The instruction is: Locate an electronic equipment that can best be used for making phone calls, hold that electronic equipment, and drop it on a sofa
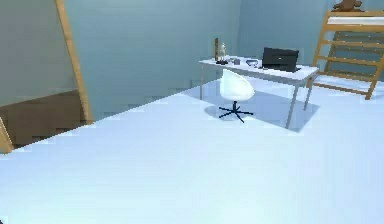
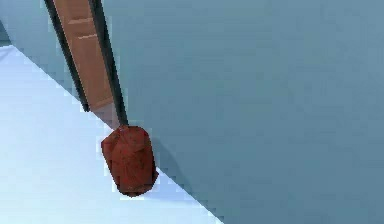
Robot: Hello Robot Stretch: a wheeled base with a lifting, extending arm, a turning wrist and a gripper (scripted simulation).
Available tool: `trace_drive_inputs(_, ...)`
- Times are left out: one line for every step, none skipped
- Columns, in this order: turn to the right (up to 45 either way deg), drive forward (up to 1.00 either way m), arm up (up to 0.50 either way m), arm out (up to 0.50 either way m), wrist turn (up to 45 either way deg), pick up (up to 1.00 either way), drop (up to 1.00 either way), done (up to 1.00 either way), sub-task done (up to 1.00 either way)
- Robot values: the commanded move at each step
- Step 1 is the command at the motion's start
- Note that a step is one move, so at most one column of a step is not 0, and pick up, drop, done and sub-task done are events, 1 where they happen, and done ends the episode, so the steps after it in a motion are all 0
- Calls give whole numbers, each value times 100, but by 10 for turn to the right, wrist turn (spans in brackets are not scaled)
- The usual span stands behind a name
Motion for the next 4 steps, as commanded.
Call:
trace_drive_inputs(-90,0,0,0,0,0,0,0,0)
trace_drive_inputs(0,55,0,0,0,0,0,0,0)
trace_drive_inputs(-360,0,0,0,0,0,0,0,0)
trace_drive_inputs(0,75,0,0,0,0,0,0,0)
